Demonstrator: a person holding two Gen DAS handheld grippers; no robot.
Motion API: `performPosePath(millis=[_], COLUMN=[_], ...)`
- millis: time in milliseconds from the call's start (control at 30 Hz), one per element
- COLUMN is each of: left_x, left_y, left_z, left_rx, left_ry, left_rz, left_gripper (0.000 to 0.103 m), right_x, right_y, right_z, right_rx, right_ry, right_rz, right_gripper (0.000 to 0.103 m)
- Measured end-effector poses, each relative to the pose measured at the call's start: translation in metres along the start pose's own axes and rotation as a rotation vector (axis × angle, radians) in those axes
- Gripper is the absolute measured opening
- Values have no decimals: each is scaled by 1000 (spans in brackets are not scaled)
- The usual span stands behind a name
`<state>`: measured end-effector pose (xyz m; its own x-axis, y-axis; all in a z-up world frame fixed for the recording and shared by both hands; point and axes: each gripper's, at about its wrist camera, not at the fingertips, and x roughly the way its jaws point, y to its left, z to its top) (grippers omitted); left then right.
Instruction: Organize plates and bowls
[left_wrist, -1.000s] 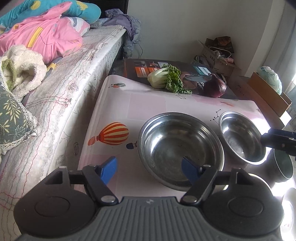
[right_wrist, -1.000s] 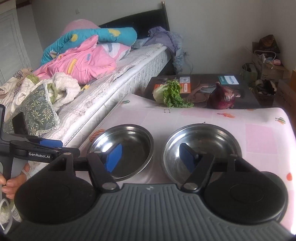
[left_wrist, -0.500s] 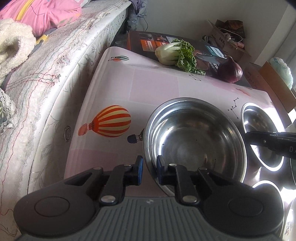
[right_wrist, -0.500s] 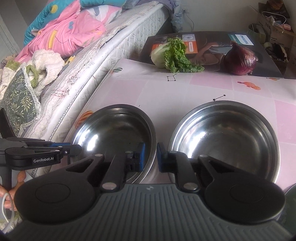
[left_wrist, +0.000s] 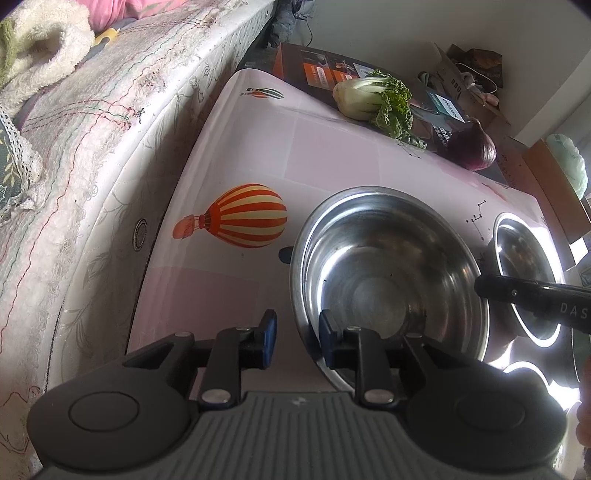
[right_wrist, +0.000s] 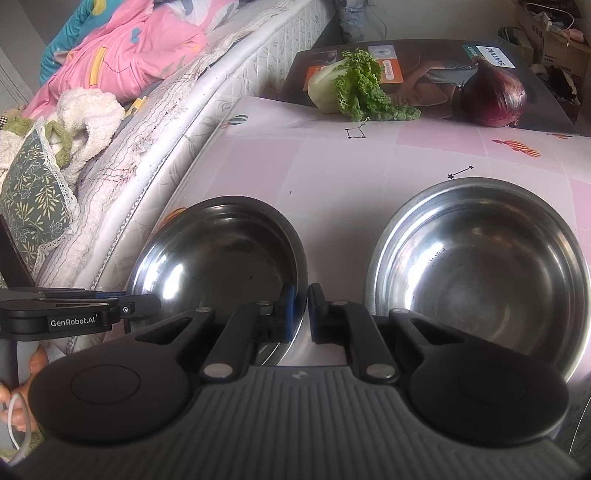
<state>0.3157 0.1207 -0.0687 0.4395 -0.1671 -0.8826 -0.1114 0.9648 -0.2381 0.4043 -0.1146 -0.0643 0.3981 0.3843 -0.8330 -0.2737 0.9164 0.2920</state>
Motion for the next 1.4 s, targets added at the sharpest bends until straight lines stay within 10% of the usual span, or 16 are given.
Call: performPosePath(millis=[1400], left_x=[-49], left_y=[-70], left_z=[1], left_rx=[138], left_ry=[-81], left_rz=[18], left_gripper=[17], right_x=[-62], right_y=[-27], right_z=[-7], right_rx=[94], right_ry=[-37], right_rz=[44], right_gripper=[10])
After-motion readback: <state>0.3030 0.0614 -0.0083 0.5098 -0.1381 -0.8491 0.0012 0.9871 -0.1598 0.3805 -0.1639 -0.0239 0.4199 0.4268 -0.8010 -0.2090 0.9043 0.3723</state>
